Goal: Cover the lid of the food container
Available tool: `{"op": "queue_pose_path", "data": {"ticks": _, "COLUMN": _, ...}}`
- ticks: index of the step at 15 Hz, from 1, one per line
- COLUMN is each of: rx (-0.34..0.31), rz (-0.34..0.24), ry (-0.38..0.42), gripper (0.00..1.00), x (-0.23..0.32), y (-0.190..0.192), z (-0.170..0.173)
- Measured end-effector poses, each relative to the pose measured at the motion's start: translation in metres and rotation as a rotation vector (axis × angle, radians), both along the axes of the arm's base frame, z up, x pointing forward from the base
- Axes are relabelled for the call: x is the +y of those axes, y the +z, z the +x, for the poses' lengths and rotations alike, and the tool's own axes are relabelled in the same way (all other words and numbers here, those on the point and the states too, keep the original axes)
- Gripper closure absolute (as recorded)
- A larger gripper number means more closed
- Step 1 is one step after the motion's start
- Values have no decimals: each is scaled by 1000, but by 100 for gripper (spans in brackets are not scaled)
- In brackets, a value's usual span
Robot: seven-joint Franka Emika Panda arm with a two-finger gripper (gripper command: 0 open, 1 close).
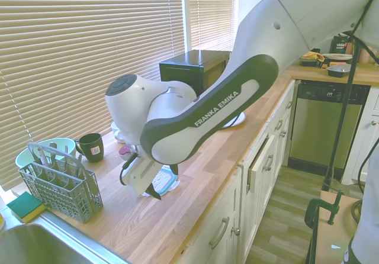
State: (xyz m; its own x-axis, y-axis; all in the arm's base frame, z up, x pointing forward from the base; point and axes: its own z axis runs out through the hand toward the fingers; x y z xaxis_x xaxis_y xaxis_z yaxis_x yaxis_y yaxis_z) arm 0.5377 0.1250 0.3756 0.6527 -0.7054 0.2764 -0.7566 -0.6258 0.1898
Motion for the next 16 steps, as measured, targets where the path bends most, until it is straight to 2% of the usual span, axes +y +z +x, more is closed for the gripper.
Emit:
{"op": "queue_pose_path", "data": {"ticks": 9, "rx": 3, "rz": -163, "ry": -32, "gripper": 0, "x": 25, "y": -45, "z": 49}}
{"op": "queue_pose_path", "data": {"ticks": 16, "rx": -6, "rz": -219, "ry": -44, "gripper": 0, "x": 7, "y": -61, "z": 64}}
